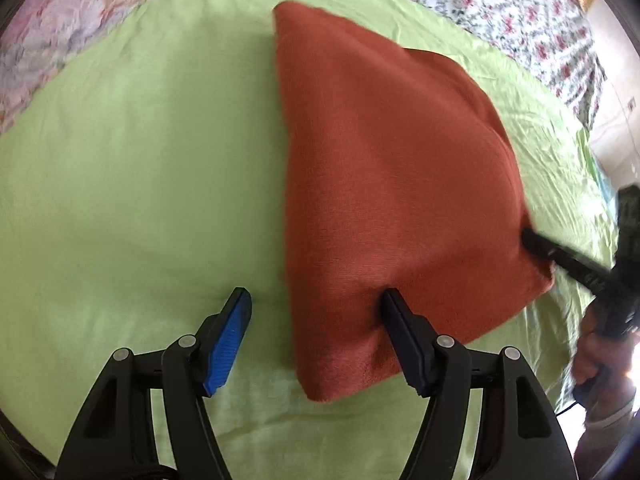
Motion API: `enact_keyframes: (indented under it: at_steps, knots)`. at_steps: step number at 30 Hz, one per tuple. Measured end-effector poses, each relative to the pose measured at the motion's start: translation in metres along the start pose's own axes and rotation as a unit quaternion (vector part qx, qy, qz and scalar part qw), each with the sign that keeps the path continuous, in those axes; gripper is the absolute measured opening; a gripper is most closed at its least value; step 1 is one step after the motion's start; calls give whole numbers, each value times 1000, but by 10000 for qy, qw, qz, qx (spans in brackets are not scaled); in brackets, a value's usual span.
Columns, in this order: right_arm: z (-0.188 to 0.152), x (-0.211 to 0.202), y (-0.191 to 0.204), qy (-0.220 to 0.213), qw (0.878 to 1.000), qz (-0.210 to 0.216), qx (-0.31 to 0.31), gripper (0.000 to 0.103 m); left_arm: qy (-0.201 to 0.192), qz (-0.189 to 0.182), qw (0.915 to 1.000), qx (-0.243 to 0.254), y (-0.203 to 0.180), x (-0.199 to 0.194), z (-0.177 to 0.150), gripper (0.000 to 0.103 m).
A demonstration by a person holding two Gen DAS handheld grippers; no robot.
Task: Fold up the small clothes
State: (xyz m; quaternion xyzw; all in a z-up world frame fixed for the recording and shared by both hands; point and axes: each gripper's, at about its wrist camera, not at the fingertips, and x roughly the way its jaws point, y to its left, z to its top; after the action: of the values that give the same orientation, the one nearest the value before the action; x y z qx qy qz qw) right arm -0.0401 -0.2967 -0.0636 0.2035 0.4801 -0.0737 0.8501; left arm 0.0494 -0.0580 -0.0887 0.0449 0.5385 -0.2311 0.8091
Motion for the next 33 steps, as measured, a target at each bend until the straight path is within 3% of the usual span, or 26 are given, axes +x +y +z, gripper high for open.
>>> enact_keyframes:
  at_steps: [8,12,17,21,23,26,28,30,33]
  knots:
    - [-3,-2,-9,-26,9994,58,338,16,4,75,9998,168,-2,-8,-7,69]
    - [-3,-23,-9,-237,9982,82,544,21,-122,-15,9999,71,5,-27,-8,62]
    - [18,-37,9,-521,9973,322,416,21,-629,-555,9961,290,-6,-52,7,62]
    - [47,-19,24,-598,9965,542,226,21,-777,-705,9932,503,-22,-47,24,62]
    - [63,-2,24,-509,9958,706,279,21,-660,-836,9923,631,-30,-33,33,62]
    - [82,28,19,-327,9976,513,322,21,-375,-492,9959,659,-33,-3,39,55]
    - [87,49,5,-174,9977,462,468,20,-451,-485,9953,702,-32,6,39,55]
    - [89,54,-3,-234,9967,532,570,13,-458,-395,9954,740,-35,5,39,55]
    - [88,46,-1,-249,9968,480,588,12,-459,-410,9955,716,-37,0,37,56]
